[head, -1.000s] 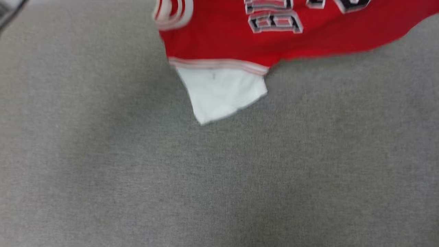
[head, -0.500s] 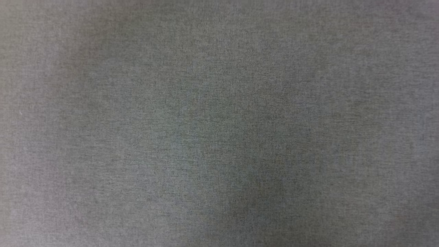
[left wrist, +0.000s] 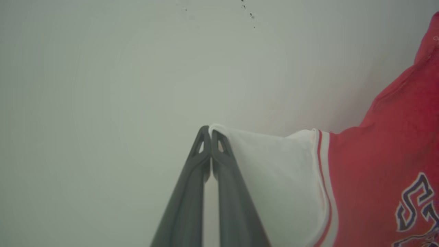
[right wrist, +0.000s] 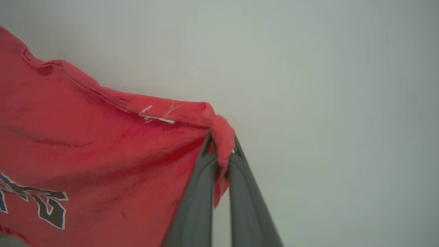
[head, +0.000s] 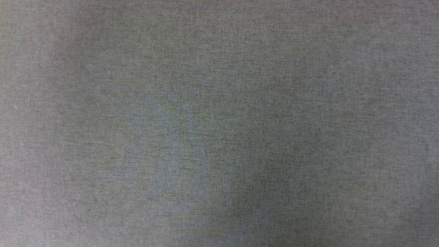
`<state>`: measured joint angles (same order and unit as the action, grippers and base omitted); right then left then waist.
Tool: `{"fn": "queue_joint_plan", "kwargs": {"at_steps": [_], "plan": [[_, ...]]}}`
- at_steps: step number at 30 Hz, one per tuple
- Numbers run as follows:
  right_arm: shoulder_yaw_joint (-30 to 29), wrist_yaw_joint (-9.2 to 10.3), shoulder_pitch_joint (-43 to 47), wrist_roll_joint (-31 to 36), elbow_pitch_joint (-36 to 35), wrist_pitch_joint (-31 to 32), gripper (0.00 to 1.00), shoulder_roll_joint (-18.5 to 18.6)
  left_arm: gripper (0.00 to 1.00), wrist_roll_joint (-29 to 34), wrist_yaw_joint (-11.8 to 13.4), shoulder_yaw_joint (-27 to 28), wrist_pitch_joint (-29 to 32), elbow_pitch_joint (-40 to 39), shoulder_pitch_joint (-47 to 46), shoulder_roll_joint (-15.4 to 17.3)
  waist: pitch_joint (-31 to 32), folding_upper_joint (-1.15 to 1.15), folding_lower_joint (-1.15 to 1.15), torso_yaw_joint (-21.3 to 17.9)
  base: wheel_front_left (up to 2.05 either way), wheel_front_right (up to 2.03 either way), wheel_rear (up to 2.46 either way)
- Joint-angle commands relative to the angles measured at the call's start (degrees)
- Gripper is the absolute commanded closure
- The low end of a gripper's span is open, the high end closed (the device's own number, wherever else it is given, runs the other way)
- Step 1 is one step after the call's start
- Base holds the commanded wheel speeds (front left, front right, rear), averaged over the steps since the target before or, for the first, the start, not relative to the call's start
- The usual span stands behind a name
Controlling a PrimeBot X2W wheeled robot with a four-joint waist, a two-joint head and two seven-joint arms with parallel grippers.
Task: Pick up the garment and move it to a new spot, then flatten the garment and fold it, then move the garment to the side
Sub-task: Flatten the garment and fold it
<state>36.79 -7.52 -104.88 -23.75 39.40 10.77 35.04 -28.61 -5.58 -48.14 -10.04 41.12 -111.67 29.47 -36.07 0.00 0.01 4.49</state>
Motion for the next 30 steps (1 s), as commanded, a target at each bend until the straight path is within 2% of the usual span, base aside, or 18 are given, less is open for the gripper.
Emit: {"fn": "queue_joint_plan", "kwargs": {"at_steps": [1,7,12,17,20,22,30], "plan": [[0.66,0.06,2.02,-1.1,0.69,-1.23,1.0,-0.43,1.0,-0.7,-0.27,-0.31,-0.95,0.54,1.94,-0.42,0.18,0.0,-0.01,-0.04,0.0,0.0,0.0],[3.41,0.06,10.63,-4.61,2.15,-5.68,1.0,-1.49,1.0,-2.3,-0.2,-1.57,-3.62,0.38,12.07,-0.05,2.12,0.0,-0.01,-0.39,0.0,0.0,0.0],[5.98,0.06,19.83,-7.42,0.53,-8.74,1.0,-0.26,1.0,-3.75,1.52,-2.08,-4.82,-3.21,23.27,1.18,5.43,0.0,-0.01,-0.55,0.0,0.0,0.0],[8.79,0.06,31.37,-9.17,-3.06,-10.43,1.0,1.43,1.0,-5.4,4.66,-2.38,-5.09,-10.11,37.6,3.87,10.1,0.0,-0.01,-0.64,0.0,0.0,0.0],[9.53,0.06,38.37,-9.95,-5.8,-10.69,1.0,2.92,1.0,-6.05,7.52,-3.42,-5.16,-15.64,46.86,6.02,12.92,0.0,-0.01,-0.55,0.0,0.0,0.0],[9.75,0.06,41.03,-10.35,-6.7,-10.58,1.0,3.28,1.0,-6.45,8.44,-4.0,-5.13,-17.55,50.26,6.83,13.91,0.0,-0.01,-0.6,0.0,0.0,0.0],[7.48,0.06,60.08,-12.79,-13.03,-10.33,1.0,7.42,1.0,-11.27,14.17,-8.32,-2.25,-30.35,72.18,13.42,20.97,0.0,-0.01,-0.36,0.0,0.0,0.0]]}}
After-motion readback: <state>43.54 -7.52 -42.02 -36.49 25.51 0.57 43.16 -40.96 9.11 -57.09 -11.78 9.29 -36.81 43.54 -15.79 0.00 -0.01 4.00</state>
